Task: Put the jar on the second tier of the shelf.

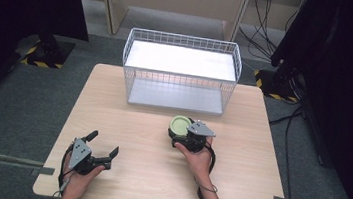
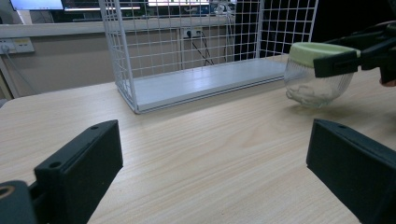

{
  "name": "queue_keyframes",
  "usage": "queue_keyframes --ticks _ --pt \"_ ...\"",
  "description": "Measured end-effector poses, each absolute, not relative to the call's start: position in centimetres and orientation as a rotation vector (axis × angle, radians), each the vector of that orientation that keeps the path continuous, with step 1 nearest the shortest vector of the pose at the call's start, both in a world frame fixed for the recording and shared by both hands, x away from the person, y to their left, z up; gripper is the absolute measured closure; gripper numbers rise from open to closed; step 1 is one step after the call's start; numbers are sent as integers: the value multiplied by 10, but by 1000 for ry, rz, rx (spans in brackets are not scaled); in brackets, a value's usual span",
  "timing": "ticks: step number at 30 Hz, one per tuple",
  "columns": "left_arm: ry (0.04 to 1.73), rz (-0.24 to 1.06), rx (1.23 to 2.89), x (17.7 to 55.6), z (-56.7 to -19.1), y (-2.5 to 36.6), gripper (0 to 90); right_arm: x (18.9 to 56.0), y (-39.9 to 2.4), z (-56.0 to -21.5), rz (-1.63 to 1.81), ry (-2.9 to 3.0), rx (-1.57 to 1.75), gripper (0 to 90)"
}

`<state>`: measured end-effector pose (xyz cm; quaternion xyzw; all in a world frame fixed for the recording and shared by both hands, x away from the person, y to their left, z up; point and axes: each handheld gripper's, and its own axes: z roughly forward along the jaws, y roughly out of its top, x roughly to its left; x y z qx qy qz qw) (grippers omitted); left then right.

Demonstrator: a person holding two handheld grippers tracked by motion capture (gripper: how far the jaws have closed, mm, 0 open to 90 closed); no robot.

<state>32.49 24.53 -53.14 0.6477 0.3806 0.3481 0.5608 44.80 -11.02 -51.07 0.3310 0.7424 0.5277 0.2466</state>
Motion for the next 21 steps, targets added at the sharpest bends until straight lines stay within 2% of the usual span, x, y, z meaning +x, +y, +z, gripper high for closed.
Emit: queue_keyframes --ticks 21 --pt "895 826 1528 325 -531 244 31 451 -120 -456 1487 1909 875 114"
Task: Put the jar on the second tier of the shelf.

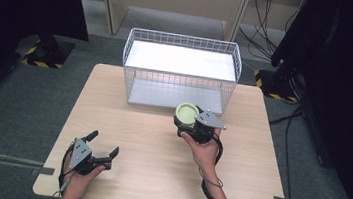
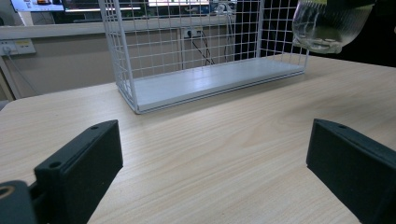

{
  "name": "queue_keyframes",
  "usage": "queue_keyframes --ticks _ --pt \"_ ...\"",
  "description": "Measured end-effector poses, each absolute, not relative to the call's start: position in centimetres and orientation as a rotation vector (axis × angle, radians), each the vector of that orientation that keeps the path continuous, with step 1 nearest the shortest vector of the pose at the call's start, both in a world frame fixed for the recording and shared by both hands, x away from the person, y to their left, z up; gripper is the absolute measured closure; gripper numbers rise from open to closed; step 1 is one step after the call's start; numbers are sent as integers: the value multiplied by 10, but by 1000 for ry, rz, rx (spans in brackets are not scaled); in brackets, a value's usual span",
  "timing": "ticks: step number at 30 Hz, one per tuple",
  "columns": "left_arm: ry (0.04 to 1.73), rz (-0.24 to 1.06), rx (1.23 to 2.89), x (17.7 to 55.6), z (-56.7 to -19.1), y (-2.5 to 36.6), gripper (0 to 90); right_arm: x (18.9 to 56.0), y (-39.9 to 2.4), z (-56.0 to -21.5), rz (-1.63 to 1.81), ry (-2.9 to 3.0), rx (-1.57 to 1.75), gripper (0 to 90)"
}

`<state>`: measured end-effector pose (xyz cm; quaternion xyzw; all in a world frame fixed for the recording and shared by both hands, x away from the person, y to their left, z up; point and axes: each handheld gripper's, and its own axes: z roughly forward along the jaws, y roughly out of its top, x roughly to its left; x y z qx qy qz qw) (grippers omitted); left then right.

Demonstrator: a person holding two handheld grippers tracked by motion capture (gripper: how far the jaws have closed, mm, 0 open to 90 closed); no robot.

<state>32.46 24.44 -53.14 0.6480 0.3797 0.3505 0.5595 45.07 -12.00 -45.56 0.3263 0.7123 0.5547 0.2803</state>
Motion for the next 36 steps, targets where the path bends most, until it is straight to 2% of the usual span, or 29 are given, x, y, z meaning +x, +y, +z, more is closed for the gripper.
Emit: queue_keyframes --ticks 36 --pt "896 825 1529 325 -531 244 31 467 -127 -398 1480 1832 862 114"
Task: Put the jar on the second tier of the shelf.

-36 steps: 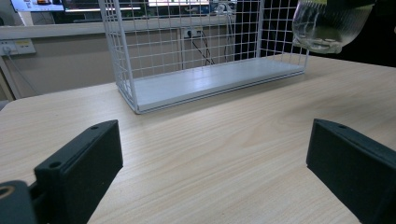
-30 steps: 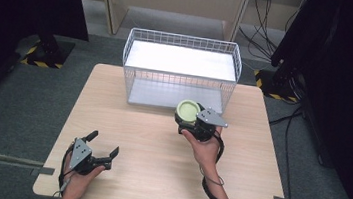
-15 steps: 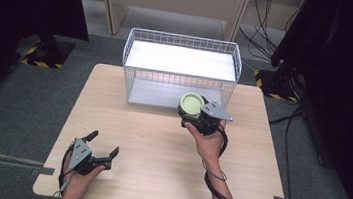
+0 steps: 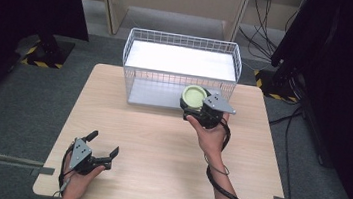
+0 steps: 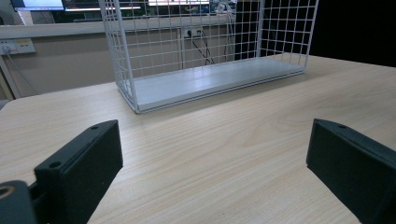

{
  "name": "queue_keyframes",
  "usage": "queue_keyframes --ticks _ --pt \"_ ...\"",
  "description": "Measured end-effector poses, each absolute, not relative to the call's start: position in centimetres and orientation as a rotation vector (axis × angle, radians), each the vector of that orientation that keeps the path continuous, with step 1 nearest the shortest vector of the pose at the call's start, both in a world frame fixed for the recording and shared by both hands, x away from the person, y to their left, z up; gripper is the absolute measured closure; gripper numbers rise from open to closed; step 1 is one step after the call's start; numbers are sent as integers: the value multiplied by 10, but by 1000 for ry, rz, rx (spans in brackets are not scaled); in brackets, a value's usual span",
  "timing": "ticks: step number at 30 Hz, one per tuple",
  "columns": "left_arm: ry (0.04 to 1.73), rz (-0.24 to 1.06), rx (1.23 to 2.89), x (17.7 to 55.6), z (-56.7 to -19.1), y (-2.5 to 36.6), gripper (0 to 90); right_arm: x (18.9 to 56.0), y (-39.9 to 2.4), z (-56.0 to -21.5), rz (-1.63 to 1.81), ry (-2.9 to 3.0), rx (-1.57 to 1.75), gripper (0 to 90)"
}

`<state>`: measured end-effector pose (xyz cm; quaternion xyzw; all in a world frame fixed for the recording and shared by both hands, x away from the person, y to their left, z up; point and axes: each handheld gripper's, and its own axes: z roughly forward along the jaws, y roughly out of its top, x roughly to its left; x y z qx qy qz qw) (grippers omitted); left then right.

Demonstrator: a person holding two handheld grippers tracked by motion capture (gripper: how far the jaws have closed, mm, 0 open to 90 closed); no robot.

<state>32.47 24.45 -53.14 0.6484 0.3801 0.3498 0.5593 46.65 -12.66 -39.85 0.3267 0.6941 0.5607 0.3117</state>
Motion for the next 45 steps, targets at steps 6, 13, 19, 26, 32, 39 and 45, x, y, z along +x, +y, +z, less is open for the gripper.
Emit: queue_keyframes --ticks 6,13,19,26,32,39,45 --pt "898 825 1531 325 -531 244 31 470 -128 -393 1476 1824 866 115" --pt "896 829 1535 325 -531 244 31 474 -129 -387 1471 1814 875 114" --pt "897 830 1537 325 -531 244 32 479 -129 -376 1463 1804 875 115" --pt "898 827 1535 325 -531 244 31 488 -129 -358 1452 1793 872 114" --pt "900 822 1535 325 -531 245 31 498 -129 -339 1445 1779 869 115" --pt "900 820 1532 325 -531 245 31 515 -128 -323 1434 1771 887 115" --pt "898 820 1532 325 -531 245 31 528 -129 -313 1416 1767 910 114"
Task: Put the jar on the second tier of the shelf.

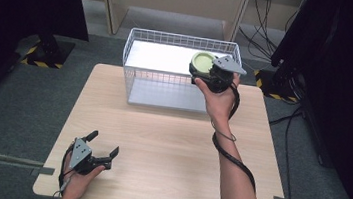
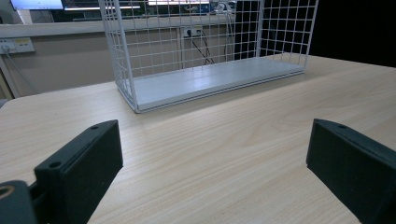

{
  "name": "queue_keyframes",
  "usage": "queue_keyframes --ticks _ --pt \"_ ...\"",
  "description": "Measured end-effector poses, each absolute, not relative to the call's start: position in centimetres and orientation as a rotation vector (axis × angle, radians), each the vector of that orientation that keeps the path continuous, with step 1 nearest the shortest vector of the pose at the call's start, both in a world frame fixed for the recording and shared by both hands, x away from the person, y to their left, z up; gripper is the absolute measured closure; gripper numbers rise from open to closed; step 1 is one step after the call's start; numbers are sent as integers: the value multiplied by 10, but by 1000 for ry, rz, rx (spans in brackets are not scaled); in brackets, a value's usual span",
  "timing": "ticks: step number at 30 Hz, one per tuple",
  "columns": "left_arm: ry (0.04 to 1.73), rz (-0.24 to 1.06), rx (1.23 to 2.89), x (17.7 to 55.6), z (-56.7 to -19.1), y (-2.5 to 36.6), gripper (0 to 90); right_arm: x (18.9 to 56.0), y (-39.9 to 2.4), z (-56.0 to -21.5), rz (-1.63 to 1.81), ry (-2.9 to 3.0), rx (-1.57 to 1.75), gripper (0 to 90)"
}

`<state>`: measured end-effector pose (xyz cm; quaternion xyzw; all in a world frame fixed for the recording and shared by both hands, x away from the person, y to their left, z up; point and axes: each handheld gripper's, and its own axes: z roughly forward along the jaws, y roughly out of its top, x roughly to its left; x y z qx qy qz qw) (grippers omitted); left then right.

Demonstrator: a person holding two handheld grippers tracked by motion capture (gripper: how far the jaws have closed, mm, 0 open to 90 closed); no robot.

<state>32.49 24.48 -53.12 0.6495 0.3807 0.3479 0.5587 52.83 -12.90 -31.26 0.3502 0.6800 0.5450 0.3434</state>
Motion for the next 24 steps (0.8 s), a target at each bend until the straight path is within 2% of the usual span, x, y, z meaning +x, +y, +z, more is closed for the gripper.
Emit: queue_keyframes --ticks 15,24 --pt "891 824 1534 325 -531 244 31 571 -133 -295 1367 1754 998 114" --pt "890 820 1531 325 -531 245 32 588 -134 -297 1350 1761 1046 114"
